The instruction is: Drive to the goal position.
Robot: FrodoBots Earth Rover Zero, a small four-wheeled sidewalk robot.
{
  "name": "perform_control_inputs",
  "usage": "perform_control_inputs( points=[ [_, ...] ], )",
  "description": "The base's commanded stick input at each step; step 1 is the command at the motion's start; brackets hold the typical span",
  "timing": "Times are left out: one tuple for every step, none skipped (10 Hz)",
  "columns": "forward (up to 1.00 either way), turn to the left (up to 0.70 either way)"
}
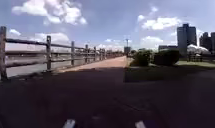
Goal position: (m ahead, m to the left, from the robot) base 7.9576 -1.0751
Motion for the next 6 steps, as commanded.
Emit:
perform_control_inputs(
  points=[
    [0.70, 0.00],
    [0.70, 0.00],
    [0.70, 0.00],
    [0.70, 0.00],
    [0.70, 0.00],
    [0.70, 0.00]
  ],
)
